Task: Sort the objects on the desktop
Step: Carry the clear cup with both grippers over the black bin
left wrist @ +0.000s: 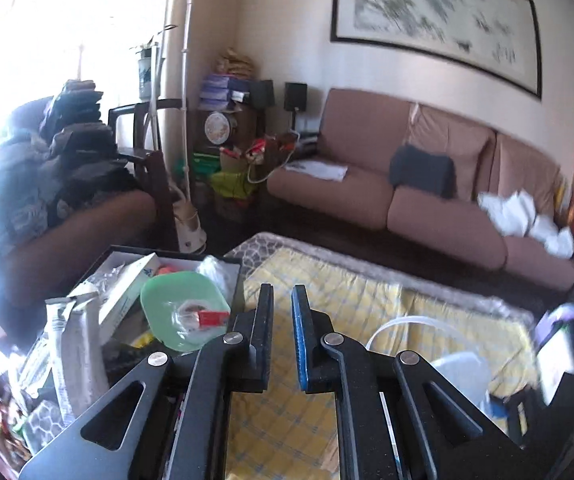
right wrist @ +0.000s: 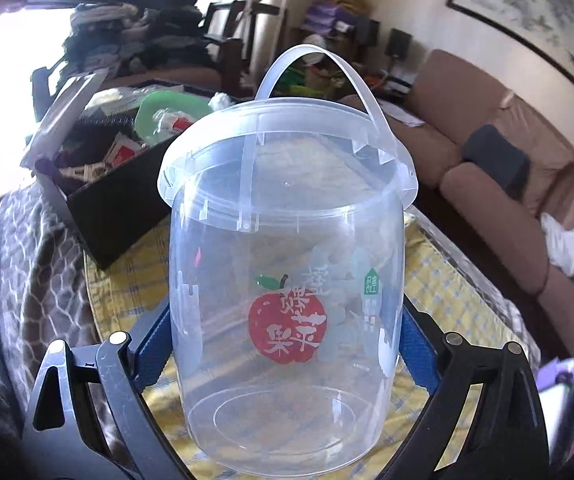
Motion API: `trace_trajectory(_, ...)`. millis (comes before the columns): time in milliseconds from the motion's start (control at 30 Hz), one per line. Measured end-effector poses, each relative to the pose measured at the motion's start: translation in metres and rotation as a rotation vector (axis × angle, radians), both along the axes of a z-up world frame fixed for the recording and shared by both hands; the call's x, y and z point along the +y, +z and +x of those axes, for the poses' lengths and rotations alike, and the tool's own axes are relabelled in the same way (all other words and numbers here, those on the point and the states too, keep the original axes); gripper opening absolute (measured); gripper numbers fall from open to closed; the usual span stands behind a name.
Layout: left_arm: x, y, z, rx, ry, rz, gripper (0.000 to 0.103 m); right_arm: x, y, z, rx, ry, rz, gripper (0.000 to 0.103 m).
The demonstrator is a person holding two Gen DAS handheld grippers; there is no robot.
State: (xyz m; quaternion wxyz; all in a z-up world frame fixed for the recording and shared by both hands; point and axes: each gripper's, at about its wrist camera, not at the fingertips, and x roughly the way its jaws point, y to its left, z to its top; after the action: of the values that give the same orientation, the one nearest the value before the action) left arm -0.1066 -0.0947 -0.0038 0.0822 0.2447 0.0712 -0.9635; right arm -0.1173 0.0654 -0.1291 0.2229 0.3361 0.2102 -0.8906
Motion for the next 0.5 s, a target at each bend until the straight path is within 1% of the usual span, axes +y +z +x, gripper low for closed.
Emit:
trace_trajectory(33,-0.003,0.001,0.0,-0.002,-0.016,0.009,0.008,-0.007,0.005,0.003,0.019,-0.009,0.002,0.095)
trace_trajectory(167,-0.017,0.002,0.004,0.017,-0.169,0.146,0.008,-0.035,0.028,0.013,0.112,0.003,0.071,0.095)
trace_trajectory(200,-0.019,0.0,0.005,0.023,-0.198,0.162,0.008,-0.041,0.034,0.016,0.126,0.014,0.089,0.095)
trace_trajectory(233,-0.019,0.0,0.005,0.03,-0.25,0.183,0.009,-0.046,0.037,0.019,0.14,0.019,0.106,0.095)
trace_trajectory(267,-0.017,-0.001,0.007,0.036,-0.283,0.197,0.018,-0.051,0.042,0.022,0.169,0.019,0.136,0.095)
trace_trajectory(300,-0.016,-0.002,0.01,0.044,-0.333,0.222,0.029,-0.053,0.046,0.025,0.195,0.014,0.162,0.095)
trace_trajectory(333,-0.015,-0.003,0.011,0.046,-0.363,0.24,0.065,-0.055,0.049,0.029,0.217,0.008,0.188,0.095)
trace_trajectory(367,-0.013,-0.003,0.014,0.06,-0.365,0.242,0.086,-0.056,0.053,0.033,0.229,0.009,0.211,0.095)
trace_trajectory(433,-0.008,0.0,0.023,0.112,-0.372,0.229,0.086,-0.055,0.058,0.042,0.249,0.016,0.236,0.095)
trace_trajectory(500,-0.004,0.002,0.025,0.13,-0.403,0.237,0.086,-0.057,0.065,0.057,0.267,0.029,0.257,0.095)
